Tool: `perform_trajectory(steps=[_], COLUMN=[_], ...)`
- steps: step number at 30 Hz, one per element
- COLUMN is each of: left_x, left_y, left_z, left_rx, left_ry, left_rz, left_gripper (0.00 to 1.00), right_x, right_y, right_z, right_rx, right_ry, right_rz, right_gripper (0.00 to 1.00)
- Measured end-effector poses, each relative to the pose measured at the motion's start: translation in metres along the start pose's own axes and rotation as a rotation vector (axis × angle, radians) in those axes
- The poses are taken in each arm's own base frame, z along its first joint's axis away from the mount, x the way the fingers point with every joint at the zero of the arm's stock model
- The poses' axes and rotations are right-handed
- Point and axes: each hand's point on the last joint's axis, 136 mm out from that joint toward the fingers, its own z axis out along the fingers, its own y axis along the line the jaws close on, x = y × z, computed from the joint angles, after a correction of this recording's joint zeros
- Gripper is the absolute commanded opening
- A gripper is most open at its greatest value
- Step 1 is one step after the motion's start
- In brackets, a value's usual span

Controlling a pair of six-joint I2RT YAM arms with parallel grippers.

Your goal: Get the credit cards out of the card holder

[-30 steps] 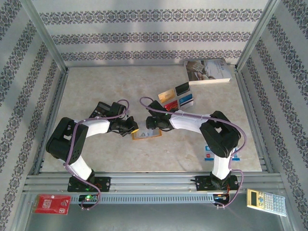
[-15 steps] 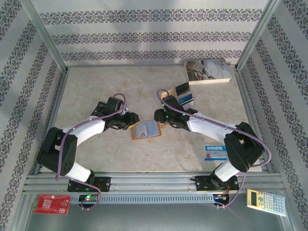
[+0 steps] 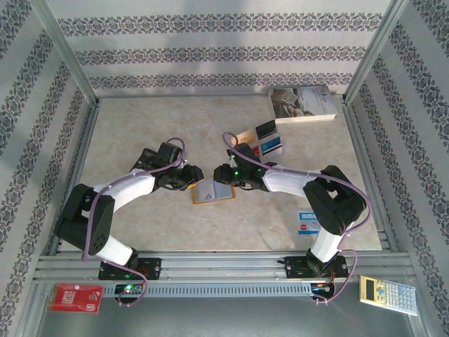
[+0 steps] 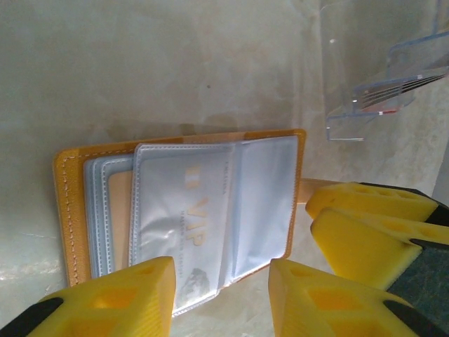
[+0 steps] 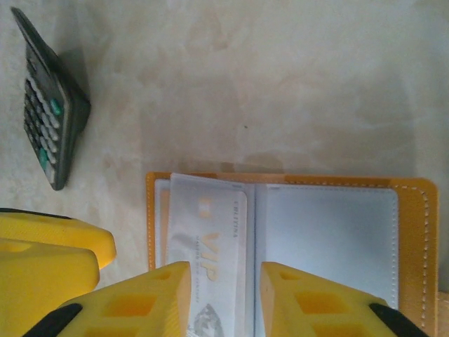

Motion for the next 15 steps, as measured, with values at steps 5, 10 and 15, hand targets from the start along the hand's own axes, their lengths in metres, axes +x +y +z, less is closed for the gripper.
perform_trajectory(steps=[5,10,15], left_x=[0.007,0.007,0.009], left_y=[0.013,0.019,0.024], left_z=[0.011,0.016,0.02], left_rx=[-0.033,-0.048,-0.061], left_ry=[0.028,0.03,0.038], left_rz=[-0.021,-0.03,-0.036], left_gripper=[0.29,0.22,0.17], right_x=[0.005,0.007,0.01], right_y=[-0.005,-0.008,-0.008], right_z=[0.01,0.014,0.019], right_rx=[-0.003,-0.003,-0.014], right_ry=[0.022,0.035,0.051], right_rz=[0.034,0.055,0.056], right_gripper=[0.25,0.2,0.2])
